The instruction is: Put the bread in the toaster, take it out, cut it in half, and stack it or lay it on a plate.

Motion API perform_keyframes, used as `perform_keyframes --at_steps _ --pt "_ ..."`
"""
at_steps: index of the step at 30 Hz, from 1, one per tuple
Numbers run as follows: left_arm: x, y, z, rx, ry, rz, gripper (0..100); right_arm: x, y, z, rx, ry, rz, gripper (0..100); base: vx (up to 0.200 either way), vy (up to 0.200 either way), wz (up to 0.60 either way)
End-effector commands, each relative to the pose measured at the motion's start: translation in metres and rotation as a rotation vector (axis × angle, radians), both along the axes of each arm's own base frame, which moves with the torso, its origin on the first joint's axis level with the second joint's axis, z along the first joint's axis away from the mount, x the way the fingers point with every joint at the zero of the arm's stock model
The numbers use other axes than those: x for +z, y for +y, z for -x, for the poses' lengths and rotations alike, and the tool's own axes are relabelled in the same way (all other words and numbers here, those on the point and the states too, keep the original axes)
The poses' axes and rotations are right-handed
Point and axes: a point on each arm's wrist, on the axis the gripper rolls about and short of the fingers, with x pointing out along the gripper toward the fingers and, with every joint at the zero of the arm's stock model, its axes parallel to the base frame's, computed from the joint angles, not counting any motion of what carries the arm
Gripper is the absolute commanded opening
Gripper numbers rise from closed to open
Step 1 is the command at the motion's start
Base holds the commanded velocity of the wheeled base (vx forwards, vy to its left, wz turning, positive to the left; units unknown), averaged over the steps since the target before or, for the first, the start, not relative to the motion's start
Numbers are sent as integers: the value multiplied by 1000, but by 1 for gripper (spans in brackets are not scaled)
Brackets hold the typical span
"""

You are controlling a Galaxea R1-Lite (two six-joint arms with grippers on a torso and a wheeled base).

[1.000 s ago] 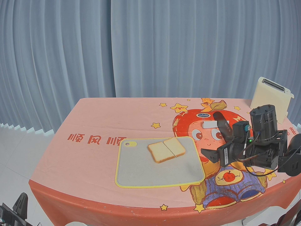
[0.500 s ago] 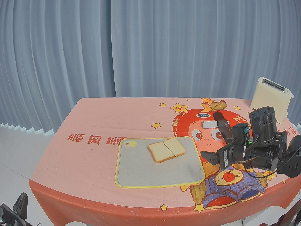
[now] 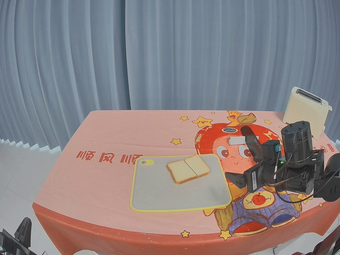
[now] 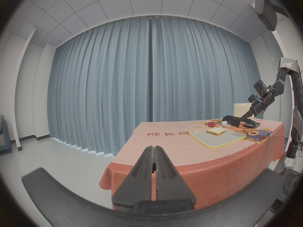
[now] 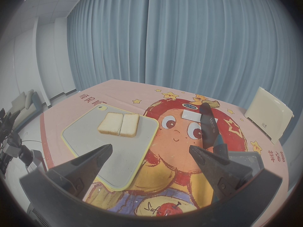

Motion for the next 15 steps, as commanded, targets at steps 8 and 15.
perform_keyframes --at_steps 8,15 --pt "-5 0 -1 0 8 0 0 0 1 1 2 -1 5 100 0 0 0" --pt "-5 0 -1 0 8 0 0 -5 6 2 16 13 16 100 0 0 0"
